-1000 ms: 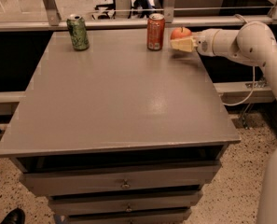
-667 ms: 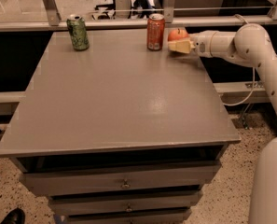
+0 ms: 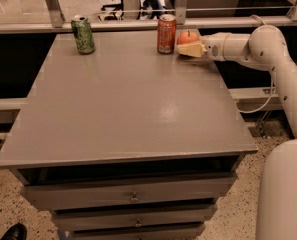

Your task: Move apple near coke can

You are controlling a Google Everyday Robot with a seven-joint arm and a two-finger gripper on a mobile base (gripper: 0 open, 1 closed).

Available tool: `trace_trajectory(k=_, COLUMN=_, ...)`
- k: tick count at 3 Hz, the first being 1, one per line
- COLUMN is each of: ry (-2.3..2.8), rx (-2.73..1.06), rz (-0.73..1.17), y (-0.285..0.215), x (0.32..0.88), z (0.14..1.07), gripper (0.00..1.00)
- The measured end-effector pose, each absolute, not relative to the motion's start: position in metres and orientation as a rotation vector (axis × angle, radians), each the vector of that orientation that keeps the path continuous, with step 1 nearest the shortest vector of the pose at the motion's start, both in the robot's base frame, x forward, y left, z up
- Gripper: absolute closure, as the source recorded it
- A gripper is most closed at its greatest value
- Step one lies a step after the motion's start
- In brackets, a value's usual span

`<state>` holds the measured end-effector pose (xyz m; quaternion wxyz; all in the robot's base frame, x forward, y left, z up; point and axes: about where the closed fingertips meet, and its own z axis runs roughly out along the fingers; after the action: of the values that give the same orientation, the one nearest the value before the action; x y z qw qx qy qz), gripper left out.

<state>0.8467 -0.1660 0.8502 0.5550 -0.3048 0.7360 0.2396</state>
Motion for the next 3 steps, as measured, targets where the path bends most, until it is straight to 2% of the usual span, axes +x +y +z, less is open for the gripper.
trace_trajectory(k=1, ry=1.737, rx=-0.729, rz=0.571, y=-0.1651, x=0.8490, z=0.8479, gripper=0.13)
trace_trajectory(k=2, ry=1.739, rx=-0.731, rz=0.577, y=-0.1648, x=0.8496, z=0.8464, gripper=0.00)
trace_trajectory(k=3, ry=1.742, rx=-0.733, rz=0.584, y=-0.1637, x=0.8487, z=0.8467, gripper=0.00)
